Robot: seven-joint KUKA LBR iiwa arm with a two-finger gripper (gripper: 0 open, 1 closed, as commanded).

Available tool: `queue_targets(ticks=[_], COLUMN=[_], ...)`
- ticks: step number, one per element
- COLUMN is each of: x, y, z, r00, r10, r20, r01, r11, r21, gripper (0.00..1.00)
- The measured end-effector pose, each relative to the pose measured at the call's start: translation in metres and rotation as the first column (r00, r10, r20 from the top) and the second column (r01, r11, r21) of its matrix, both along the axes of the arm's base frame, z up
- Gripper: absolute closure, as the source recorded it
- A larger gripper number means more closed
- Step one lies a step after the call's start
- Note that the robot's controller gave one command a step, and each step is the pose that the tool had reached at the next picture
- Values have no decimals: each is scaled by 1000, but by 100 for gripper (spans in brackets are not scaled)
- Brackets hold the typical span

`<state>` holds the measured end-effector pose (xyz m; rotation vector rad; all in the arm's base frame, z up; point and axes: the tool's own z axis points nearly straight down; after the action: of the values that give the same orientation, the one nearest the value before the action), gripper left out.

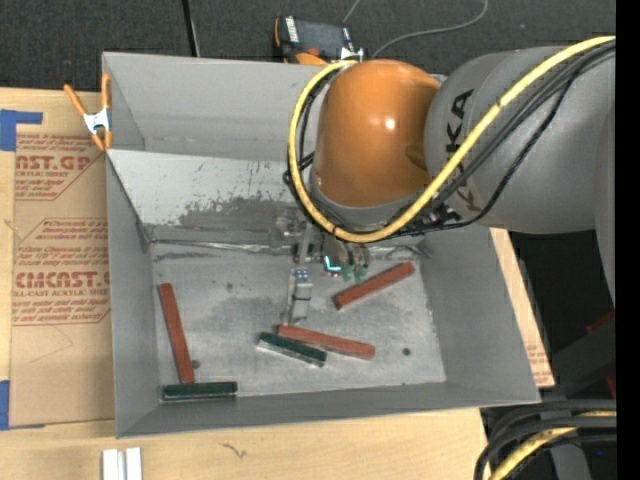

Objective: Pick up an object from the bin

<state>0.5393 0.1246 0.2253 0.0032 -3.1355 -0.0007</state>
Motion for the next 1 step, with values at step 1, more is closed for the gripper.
queue_targets(ticks=[1], x=[-43], y=[-90], z=[-153], r00=[834], r10=[551], r20=[9], r01=[-551], r11=[834], r21=[-1], gripper=[0])
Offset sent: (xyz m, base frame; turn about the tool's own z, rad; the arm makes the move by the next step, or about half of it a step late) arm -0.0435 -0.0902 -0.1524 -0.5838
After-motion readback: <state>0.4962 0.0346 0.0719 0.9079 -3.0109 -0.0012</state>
